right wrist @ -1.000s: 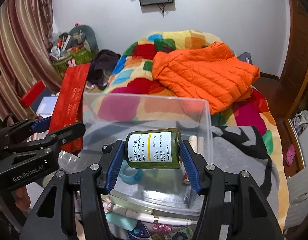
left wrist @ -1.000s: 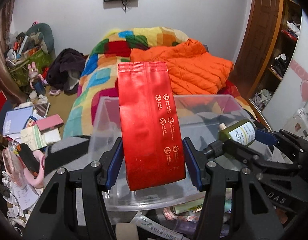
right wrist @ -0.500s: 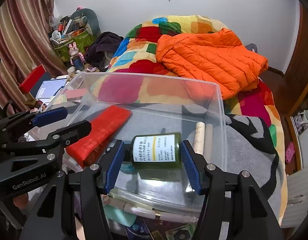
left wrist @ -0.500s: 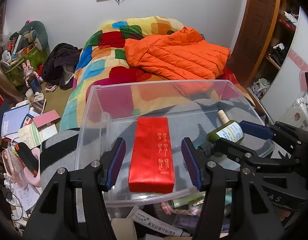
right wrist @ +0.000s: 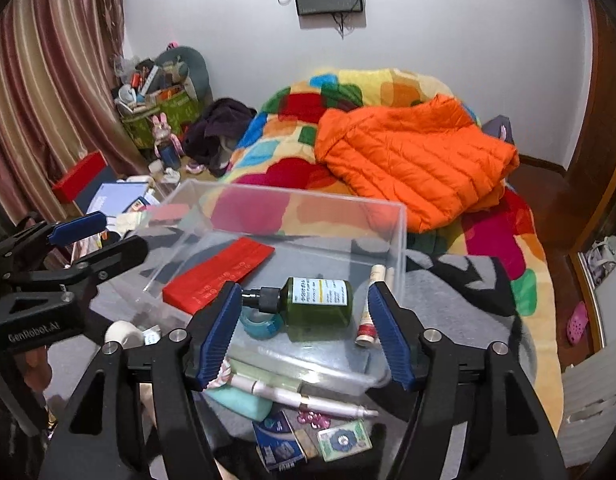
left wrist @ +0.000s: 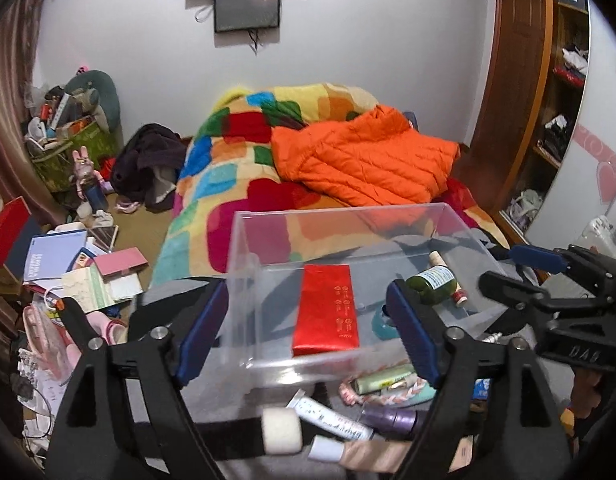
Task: Organize objects
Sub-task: 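Grasp the white tape roll with the left tool while the right tool grasps the green square compact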
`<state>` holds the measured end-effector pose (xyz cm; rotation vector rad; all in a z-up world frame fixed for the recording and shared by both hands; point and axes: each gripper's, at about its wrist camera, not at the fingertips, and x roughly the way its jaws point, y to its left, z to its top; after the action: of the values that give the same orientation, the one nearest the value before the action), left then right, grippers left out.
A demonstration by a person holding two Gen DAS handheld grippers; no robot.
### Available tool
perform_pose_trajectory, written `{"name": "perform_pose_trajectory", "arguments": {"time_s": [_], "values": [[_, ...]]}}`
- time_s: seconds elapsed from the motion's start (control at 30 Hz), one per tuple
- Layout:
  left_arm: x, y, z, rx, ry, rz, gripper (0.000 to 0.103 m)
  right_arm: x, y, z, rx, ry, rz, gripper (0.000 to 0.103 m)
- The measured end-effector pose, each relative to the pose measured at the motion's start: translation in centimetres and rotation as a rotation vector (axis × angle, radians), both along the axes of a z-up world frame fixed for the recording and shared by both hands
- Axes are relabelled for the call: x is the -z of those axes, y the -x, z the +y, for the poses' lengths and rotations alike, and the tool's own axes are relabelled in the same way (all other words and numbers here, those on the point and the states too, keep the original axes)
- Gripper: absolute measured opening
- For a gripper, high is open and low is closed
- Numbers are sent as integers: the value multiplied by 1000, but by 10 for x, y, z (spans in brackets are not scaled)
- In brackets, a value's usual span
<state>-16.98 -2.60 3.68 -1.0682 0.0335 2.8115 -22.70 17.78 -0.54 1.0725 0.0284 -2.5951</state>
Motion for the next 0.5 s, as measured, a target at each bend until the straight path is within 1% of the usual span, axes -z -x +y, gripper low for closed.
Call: {"name": "perform_pose_trajectory", "arguments": {"time_s": [0.07,0.13,0.23,0.4,0.5], "values": [[-1,-11,-8,-18,3,15,87,-3,-9,5,4,5,17,71],[2,-20,-15,-27,0,13,87,-4,-19,11,9,6,32,74],[13,-33,-25,-45,-4,-11,87,1,-31,19,25,-21,40,74],[33,-48,-28,-58,32,-38,88,21,-47,32,42,-16,-12,74],[46,-54,-28,-55,27,-58,87,33,-56,38,45,-27,-36,74]]}}
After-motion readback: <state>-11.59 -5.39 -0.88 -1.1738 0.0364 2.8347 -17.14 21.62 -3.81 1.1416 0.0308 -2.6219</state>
